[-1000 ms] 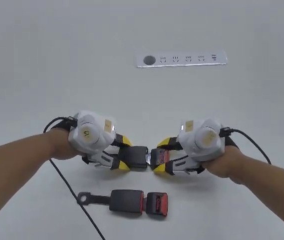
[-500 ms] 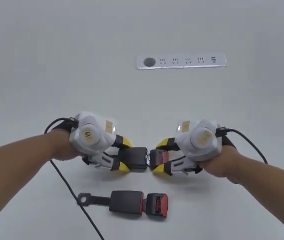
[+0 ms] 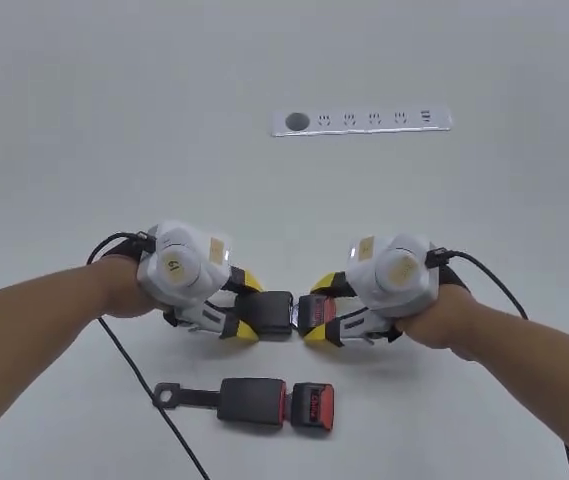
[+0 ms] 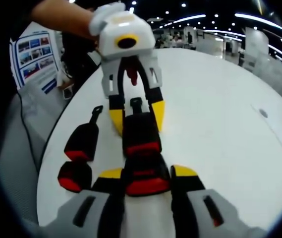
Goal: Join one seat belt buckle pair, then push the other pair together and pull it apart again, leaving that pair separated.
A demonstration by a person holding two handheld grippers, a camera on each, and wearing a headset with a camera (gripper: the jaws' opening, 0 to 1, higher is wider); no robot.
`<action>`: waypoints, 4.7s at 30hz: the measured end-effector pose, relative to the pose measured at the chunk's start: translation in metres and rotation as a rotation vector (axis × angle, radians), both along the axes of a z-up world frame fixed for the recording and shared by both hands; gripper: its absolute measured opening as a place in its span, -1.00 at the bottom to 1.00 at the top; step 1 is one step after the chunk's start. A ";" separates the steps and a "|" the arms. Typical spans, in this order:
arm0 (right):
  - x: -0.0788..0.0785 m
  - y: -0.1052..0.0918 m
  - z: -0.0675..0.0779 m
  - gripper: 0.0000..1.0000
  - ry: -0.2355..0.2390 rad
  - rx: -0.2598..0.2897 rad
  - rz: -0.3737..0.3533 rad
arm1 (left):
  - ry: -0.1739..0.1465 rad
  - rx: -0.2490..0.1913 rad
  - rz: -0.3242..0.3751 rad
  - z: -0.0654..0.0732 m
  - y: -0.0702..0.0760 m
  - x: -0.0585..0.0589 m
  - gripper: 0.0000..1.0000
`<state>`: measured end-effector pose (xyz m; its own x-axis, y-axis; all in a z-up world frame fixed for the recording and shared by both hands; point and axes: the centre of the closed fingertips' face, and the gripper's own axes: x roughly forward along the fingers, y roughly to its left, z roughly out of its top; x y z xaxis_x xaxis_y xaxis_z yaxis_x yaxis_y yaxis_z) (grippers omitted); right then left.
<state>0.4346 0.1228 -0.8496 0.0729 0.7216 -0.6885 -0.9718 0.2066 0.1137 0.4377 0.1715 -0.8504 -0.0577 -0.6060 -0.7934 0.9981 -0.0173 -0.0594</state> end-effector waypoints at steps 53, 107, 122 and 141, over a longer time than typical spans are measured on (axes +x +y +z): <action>-0.001 -0.018 0.000 -0.28 -0.015 0.009 0.003 | 0.006 -0.016 0.012 0.000 0.000 0.000 -0.33; -0.017 -0.161 -0.002 -0.26 -0.002 -0.069 -0.074 | 0.017 -0.028 0.055 0.001 -0.001 0.000 -0.32; -0.020 -0.169 -0.002 -0.25 0.017 -0.075 -0.093 | 0.003 0.016 0.026 0.001 -0.003 -0.001 -0.31; -0.016 -0.160 0.033 0.74 -0.107 0.013 -0.456 | -0.045 -0.202 0.631 0.068 0.012 0.040 0.94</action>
